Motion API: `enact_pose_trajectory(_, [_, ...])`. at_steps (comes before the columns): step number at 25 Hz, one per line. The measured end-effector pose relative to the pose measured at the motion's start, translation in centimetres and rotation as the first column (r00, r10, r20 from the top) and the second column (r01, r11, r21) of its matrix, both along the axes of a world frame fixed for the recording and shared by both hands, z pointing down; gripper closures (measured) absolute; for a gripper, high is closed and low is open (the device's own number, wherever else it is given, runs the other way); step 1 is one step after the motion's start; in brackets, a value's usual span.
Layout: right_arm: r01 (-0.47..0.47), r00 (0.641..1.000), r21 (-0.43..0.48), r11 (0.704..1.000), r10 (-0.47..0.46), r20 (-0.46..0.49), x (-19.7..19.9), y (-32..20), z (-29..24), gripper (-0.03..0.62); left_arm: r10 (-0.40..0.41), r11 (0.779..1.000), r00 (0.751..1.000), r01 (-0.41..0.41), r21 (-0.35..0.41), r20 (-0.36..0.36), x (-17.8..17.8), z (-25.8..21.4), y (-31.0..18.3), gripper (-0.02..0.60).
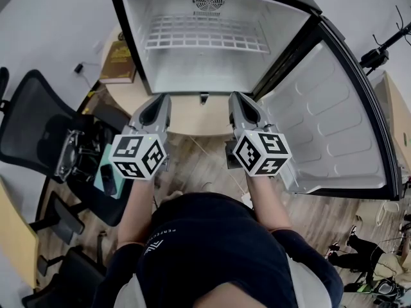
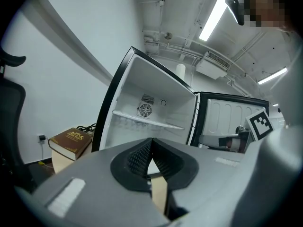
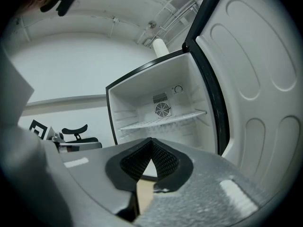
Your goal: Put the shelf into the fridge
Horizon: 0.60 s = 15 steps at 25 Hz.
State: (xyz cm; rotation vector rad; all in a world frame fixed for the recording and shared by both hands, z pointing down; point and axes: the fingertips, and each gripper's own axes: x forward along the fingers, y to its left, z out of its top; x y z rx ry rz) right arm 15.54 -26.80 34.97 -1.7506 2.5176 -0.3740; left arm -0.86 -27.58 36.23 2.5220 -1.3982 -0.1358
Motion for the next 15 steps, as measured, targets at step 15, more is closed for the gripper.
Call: enact_pose_trajectory(15, [0.004, 1.0, -0.012, 1.0, -0.004, 0.012, 0.24, 0.13, 0.25, 0.592, -0.013, 0.999, 1.0, 0.012, -0.037, -0.013, -0.31, 1.03, 0.26, 0.58])
